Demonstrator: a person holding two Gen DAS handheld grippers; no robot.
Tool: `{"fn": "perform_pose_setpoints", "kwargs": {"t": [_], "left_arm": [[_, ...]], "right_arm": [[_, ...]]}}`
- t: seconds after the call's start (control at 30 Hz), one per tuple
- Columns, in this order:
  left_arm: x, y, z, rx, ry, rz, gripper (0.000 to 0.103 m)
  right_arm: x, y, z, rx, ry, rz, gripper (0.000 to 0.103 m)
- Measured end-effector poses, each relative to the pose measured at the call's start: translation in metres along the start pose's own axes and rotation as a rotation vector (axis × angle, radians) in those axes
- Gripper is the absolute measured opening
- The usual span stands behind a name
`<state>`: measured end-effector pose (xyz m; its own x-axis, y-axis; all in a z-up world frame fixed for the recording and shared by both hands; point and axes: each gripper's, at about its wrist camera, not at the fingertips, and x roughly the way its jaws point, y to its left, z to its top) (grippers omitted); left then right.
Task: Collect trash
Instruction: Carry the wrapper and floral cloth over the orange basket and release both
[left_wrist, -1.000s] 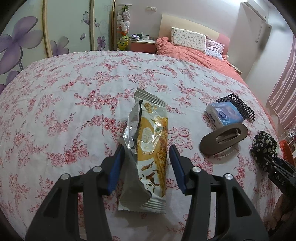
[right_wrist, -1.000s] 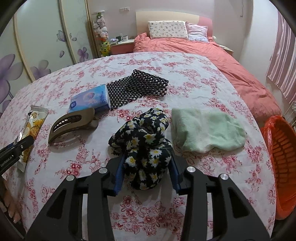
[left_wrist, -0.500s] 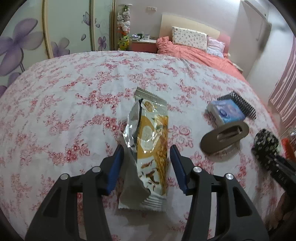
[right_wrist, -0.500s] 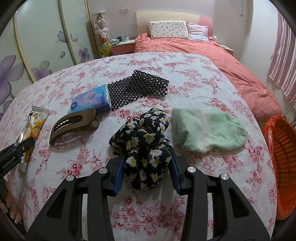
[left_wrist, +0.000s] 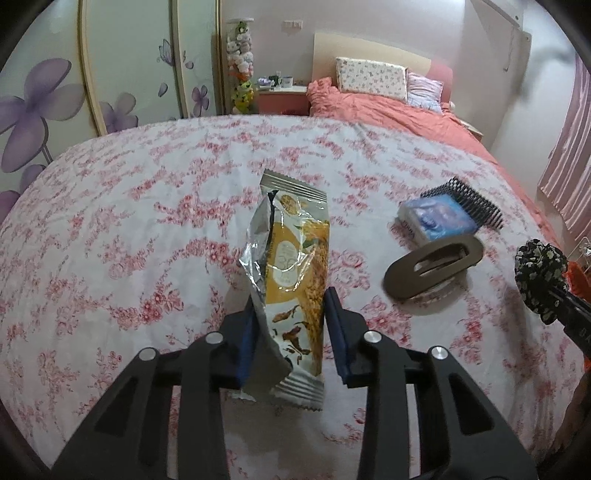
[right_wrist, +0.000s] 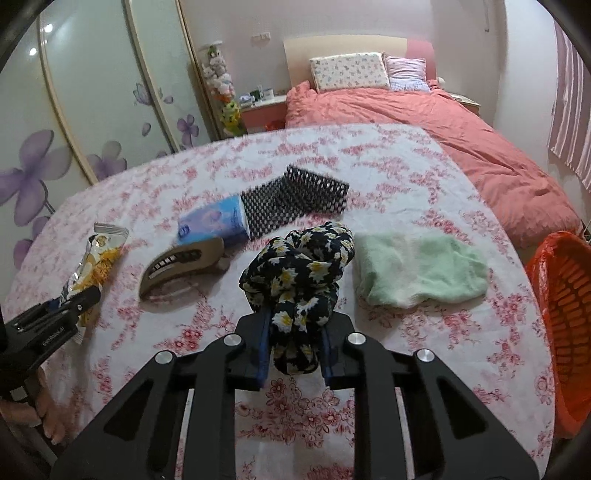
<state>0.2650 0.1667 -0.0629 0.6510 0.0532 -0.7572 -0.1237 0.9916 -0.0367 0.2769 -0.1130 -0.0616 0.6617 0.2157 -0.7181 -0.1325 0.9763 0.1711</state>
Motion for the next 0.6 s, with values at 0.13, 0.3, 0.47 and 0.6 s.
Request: {"fn": "perform_pose_setpoints", "kwargs": {"t": [0.13, 0.3, 0.47, 0.6], "left_arm": [[-0.02, -0.01, 0.007, 0.009, -0.041, -0.025, 0.035], [-0.048, -0.04, 0.014, 0.039, -0.094, -0.09, 0.035], [-0.074, -0.093, 0.019, 0.091, -0.142, -0.19, 0.035], [-0.091, -0.145, 0.02, 0.142, -0.159, -0.306, 0.035]], "right_arm": [[-0.018, -0.011, 0.006, 0.02, -0.042, 0.01, 0.021], [-0.044, -0.037, 0.011, 0.069, -0.103, 0.007, 0.021], [-0.077, -0.073, 0.014, 0.132, -0.179, -0.025, 0.021], [-0.104, -0.11, 0.013, 0.189, -0.244, -0.087, 0.021]]}}
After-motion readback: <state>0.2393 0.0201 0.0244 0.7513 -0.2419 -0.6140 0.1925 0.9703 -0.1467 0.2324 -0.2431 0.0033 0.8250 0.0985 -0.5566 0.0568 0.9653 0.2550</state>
